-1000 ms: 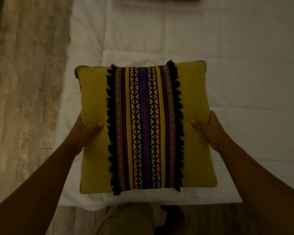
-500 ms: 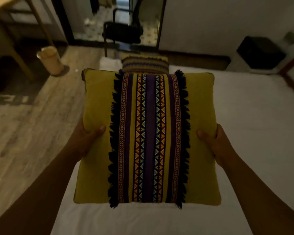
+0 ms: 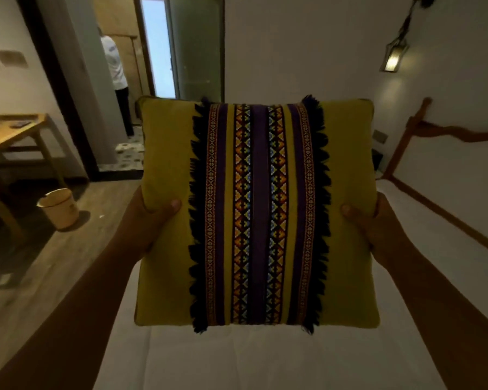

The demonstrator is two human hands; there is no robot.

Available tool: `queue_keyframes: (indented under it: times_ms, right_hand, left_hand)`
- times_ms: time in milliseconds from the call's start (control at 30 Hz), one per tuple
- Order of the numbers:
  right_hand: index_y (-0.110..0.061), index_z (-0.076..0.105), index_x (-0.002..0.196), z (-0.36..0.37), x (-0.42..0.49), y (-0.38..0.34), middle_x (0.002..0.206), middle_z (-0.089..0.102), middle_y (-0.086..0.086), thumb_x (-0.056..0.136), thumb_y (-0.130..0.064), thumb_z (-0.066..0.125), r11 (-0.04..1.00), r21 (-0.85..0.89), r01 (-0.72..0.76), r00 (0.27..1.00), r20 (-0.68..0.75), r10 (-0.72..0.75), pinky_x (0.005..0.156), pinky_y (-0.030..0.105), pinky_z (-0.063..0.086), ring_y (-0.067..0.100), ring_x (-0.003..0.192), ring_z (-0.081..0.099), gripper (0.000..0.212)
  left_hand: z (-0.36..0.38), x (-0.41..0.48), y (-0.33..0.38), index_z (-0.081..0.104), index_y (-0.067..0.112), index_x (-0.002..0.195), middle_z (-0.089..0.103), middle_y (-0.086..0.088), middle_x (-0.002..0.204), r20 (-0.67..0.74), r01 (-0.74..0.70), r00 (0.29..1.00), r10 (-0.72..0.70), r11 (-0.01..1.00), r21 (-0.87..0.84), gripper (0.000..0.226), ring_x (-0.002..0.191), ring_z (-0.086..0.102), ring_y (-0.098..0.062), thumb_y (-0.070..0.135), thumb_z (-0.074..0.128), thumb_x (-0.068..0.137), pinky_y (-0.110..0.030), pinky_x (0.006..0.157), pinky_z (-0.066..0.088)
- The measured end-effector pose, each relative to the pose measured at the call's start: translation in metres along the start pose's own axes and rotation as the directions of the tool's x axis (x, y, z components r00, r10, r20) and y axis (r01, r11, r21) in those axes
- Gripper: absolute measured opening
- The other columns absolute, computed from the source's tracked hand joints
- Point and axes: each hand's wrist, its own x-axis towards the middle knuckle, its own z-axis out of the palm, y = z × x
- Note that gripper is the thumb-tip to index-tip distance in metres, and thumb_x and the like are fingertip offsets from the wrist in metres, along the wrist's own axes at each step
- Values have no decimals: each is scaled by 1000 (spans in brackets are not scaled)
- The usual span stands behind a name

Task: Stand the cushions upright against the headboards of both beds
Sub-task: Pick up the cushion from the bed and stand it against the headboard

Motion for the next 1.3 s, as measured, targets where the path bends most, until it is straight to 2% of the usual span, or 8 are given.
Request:
queue_keyframes:
  times_ms: [267, 467, 600, 733, 833, 1067, 1200, 1300]
  right_hand:
    - [-35, 51, 128, -103, -25, 10, 123, 66, -2, 57, -47, 86, 999, 43, -10, 986, -164, 17, 83, 51, 59, 26, 107, 68, 80]
    - [-36, 54, 131, -237, -66, 23, 123, 68, -4, 55, -51, 89, 998, 62, -4, 952, -306, 23, 77, 46, 62, 23, 105, 70, 85]
    - [-44, 56, 118, -338, -89, 23, 119, 68, -6, 53, -50, 88, 998, 62, -5, 932, -362, 27, 70, 40, 62, 23, 103, 70, 73]
    - [-31, 49, 134, -441, -109, 22, 125, 64, 1, 62, -44, 85, 1000, 26, -2, 900, -435, 13, 81, 50, 60, 29, 108, 68, 82]
    - [-31, 48, 134, -498, -127, 20, 122, 65, -2, 67, -38, 82, 1000, 28, 2, 869, -494, 12, 71, 40, 61, 24, 104, 68, 75]
    - [-24, 45, 138, -597, -134, 36, 129, 62, 5, 78, -25, 80, 1000, 9, 0, 796, -606, 5, 85, 53, 58, 27, 107, 67, 69]
    - [-26, 44, 143, -646, -118, 53, 124, 67, -2, 72, -30, 82, 1000, 7, 6, 778, -628, 0, 69, 38, 63, 21, 98, 73, 81]
    - [-29, 47, 139, -684, -94, 65, 124, 66, -3, 66, -40, 85, 1000, -11, -30, 755, -655, 15, 72, 42, 62, 23, 103, 71, 83]
  left_hand:
    - [103, 13, 2, 47, 38, 140, 66, 5, 125, 142, 14, 990, -13, 1000, -11, 75, 105, 69, -20, 43, 78, 72, -46, 81, 60]
    - [233, -12, 22, 52, 70, 109, 71, 29, 102, 290, -3, 957, 5, 1000, -8, 55, 88, 72, 0, 55, 79, 63, -21, 61, 59]
    - [332, -39, 31, 44, 39, 142, 66, 6, 126, 351, -39, 936, 40, 999, -12, 78, 104, 70, -19, 47, 79, 73, -42, 78, 61]
    - [438, -70, 41, 46, 38, 141, 67, 6, 124, 397, -50, 916, 63, 998, -43, 86, 104, 70, -19, 55, 84, 66, -44, 80, 61]
    - [504, -83, 45, 47, 42, 139, 66, 8, 124, 431, -42, 900, 59, 998, -49, 90, 107, 68, -21, 61, 84, 59, -50, 85, 58]
    - [627, -85, 50, 48, 41, 139, 69, 10, 121, 529, -37, 846, 66, 997, -65, 87, 102, 72, -17, 56, 85, 62, -45, 79, 61]
    - [699, -66, 41, 48, 40, 139, 67, 7, 125, 587, -13, 808, 60, 996, -85, 80, 106, 69, -20, 51, 84, 68, -48, 83, 59]
    - [759, -48, 30, 55, 50, 125, 71, 17, 114, 618, -5, 783, 67, 995, -103, 59, 98, 72, -10, 46, 81, 72, -34, 74, 62]
